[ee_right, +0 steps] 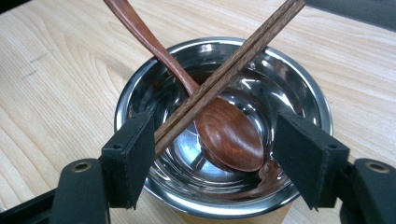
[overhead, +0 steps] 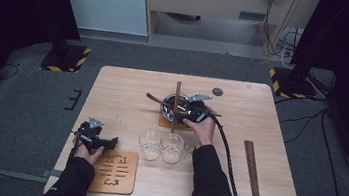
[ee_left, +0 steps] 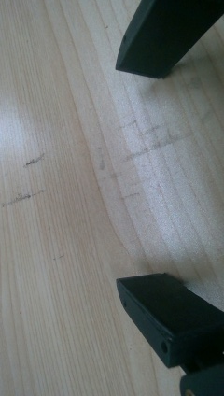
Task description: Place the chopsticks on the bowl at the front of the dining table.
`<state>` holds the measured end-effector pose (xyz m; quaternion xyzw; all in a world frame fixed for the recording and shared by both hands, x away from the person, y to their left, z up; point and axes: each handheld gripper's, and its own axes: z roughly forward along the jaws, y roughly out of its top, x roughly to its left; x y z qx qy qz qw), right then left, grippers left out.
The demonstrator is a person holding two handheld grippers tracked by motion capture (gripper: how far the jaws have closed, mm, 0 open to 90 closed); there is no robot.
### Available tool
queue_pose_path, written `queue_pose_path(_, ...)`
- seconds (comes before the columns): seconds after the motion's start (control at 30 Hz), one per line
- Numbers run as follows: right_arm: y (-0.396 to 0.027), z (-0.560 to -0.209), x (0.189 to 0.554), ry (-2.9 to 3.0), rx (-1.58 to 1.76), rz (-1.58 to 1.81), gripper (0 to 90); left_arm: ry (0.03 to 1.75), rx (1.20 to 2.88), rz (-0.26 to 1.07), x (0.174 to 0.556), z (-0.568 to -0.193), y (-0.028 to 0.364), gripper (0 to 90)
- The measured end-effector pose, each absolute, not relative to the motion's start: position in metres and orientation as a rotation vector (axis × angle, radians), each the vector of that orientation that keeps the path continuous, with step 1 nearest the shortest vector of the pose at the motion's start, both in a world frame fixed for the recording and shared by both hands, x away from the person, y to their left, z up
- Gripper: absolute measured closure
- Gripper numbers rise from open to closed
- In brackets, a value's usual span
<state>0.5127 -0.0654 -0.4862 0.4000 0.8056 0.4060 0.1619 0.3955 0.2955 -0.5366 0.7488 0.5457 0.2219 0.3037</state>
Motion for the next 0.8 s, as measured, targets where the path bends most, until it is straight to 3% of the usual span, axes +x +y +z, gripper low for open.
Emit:
queue_pose_path(0.3, -0.079, -0.467, 0.508, 2.245, 1.140, 1.192, 29.2, 1.445, 1.985, 0.588, 0.396, -0.537, 0.296, 0.0)
queue_pose_path(0.8, -0.155, -0.426, 0.480, 2.101, 1.210, 1.216, 27.4, 1.445, 1.985, 0.588, 0.396, -0.537, 0.296, 0.0)
